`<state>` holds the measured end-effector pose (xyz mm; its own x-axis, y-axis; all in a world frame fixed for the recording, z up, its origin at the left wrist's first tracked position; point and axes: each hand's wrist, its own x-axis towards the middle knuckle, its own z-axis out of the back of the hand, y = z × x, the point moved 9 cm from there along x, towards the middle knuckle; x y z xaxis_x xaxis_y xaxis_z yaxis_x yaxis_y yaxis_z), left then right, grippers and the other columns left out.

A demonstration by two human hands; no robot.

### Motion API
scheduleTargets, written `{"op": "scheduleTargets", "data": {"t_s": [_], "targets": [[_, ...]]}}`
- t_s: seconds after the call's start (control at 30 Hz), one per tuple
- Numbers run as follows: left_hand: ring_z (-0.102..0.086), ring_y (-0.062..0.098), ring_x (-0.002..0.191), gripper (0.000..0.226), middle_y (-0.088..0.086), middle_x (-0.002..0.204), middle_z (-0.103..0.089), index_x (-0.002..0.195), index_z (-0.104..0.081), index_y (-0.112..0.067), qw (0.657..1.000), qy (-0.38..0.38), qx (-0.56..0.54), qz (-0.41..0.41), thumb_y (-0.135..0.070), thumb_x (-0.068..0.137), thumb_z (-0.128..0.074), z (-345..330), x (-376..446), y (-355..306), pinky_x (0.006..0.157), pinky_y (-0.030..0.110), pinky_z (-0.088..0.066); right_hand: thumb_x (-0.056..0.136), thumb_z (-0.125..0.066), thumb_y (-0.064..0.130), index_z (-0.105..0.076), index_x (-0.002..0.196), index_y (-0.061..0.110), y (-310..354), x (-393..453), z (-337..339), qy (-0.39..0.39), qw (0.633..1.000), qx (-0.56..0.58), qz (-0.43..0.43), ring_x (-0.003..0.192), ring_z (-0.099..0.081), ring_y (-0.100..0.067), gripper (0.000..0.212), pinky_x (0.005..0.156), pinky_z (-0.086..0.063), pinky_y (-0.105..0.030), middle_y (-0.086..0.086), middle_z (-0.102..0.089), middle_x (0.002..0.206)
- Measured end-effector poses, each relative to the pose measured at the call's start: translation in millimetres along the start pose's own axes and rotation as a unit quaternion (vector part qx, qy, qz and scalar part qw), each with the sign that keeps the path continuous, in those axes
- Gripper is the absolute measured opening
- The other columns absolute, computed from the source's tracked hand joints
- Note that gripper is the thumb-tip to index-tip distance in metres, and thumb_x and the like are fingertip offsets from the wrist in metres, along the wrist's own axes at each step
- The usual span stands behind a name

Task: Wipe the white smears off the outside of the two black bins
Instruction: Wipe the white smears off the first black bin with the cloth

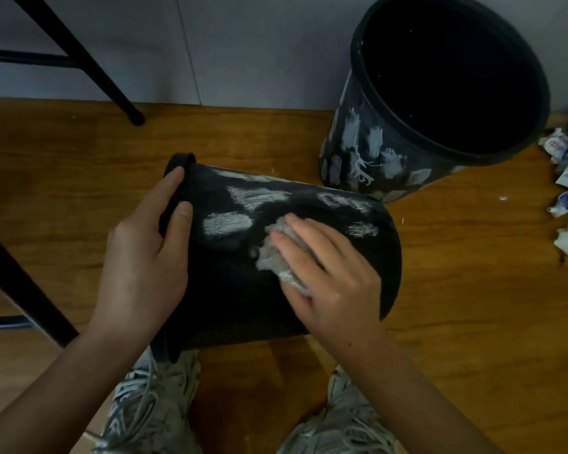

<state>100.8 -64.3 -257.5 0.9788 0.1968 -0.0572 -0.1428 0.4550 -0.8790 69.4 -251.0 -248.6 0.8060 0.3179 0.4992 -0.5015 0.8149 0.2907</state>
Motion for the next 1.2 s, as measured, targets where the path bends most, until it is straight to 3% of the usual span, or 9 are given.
{"op": "scheduleTargets", "data": {"t_s": [0.07, 0.23, 0.37, 0.5, 0.77, 0.87, 0.97, 1.03, 1.2], "targets": [[-0.045, -0.034, 0.083, 0.042, -0.036, 0.098, -0.042, 0.142, -0.043, -0.017, 1.000, -0.007, 0.006, -0.001, -0.017, 0.100, -0.043, 4, 3, -1, 0.067, -0.008, -0.035, 0.100, -0.051, 0.023, -0.066, 0.122, 0.009, -23, -11, 6, 0.006, 0.999, -0.026, -0.036, 0.117, -0.059, -0.023, 0.030, 0.100, -0.047, -0.031, -0.011, -0.063, 0.129], [-0.042, -0.035, 0.083, 0.040, -0.036, 0.100, -0.040, 0.141, -0.041, -0.023, 1.000, 0.001, 0.030, 0.006, -0.017, 0.101, -0.041, 9, 7, 3, 0.063, -0.007, -0.035, 0.097, -0.057, 0.016, -0.065, 0.123, 0.006, -51, -36, 18, -0.013, 0.997, -0.051, -0.059, 0.119, -0.058, -0.026, 0.029, 0.099, -0.049, -0.035, -0.012, -0.061, 0.129], [-0.046, -0.029, 0.067, 0.038, -0.031, 0.090, -0.044, 0.138, -0.039, -0.031, 0.998, -0.001, 0.025, 0.057, -0.023, 0.101, -0.042, 6, 24, 10, 0.062, 0.019, -0.042, 0.096, -0.058, 0.012, -0.065, 0.122, 0.006, -45, -38, 17, -0.042, 0.996, -0.043, -0.070, 0.118, -0.059, -0.028, 0.028, 0.100, -0.048, -0.034, -0.014, -0.062, 0.127], [-0.046, -0.009, 0.080, 0.040, -0.018, 0.110, -0.048, 0.142, -0.041, -0.025, 0.996, -0.006, 0.083, 0.018, -0.031, 0.102, -0.039, 4, 36, 1, 0.060, 0.010, -0.035, 0.096, -0.056, 0.017, -0.067, 0.120, 0.006, -34, -17, 11, -0.020, 0.997, -0.044, -0.053, 0.117, -0.059, -0.026, 0.029, 0.103, -0.045, -0.030, -0.013, -0.064, 0.126], [-0.042, -0.004, 0.102, 0.040, -0.014, 0.117, -0.046, 0.142, -0.043, -0.022, 0.995, -0.022, 0.101, -0.009, -0.025, 0.103, -0.038, 8, 31, 7, 0.066, 0.002, -0.033, 0.095, -0.061, 0.024, -0.062, 0.124, 0.012, 7, -5, -10, 0.025, 0.999, 0.013, 0.041, 0.120, -0.055, -0.025, 0.031, 0.105, -0.042, -0.033, -0.012, -0.061, 0.131], [-0.043, -0.005, 0.102, 0.040, -0.014, 0.117, -0.048, 0.142, -0.044, -0.023, 0.994, -0.020, 0.104, -0.015, -0.025, 0.103, -0.039, 8, 28, 7, 0.066, -0.001, -0.033, 0.102, -0.046, 0.026, -0.056, 0.127, 0.014, -37, -31, 10, -0.009, 0.998, -0.033, -0.052, 0.118, -0.058, -0.023, 0.029, 0.100, -0.046, -0.032, -0.010, -0.060, 0.131], [-0.039, -0.014, 0.093, 0.039, -0.012, 0.116, -0.048, 0.141, -0.045, -0.019, 0.993, -0.026, 0.112, -0.033, -0.022, 0.103, -0.039, 7, 23, 3, 0.064, -0.009, -0.031, 0.097, -0.054, 0.017, -0.064, 0.122, 0.009, -85, -42, 30, -0.052, 0.978, -0.066, -0.190, 0.113, -0.060, -0.022, 0.028, 0.095, -0.046, -0.027, -0.009, -0.063, 0.126], [-0.038, -0.015, 0.093, 0.039, -0.012, 0.116, -0.048, 0.141, -0.045, -0.017, 0.993, -0.030, 0.108, -0.040, -0.021, 0.103, -0.040, 7, 21, 4, 0.067, -0.012, -0.028, 0.094, -0.055, 0.016, -0.065, 0.122, 0.009, -90, -36, 29, -0.059, 0.970, -0.084, -0.218, 0.111, -0.060, -0.023, 0.030, 0.094, -0.044, -0.025, -0.008, -0.064, 0.124], [-0.041, -0.015, 0.096, 0.039, -0.014, 0.117, -0.049, 0.141, -0.045, -0.022, 0.993, -0.033, 0.103, -0.039, -0.024, 0.103, -0.039, 7, 23, 8, 0.070, -0.011, -0.029, 0.099, -0.050, 0.016, -0.067, 0.119, 0.007, -45, -23, 13, -0.017, 0.996, -0.058, -0.068, 0.115, -0.058, -0.024, 0.028, 0.099, -0.045, -0.026, -0.010, -0.064, 0.126]]}}
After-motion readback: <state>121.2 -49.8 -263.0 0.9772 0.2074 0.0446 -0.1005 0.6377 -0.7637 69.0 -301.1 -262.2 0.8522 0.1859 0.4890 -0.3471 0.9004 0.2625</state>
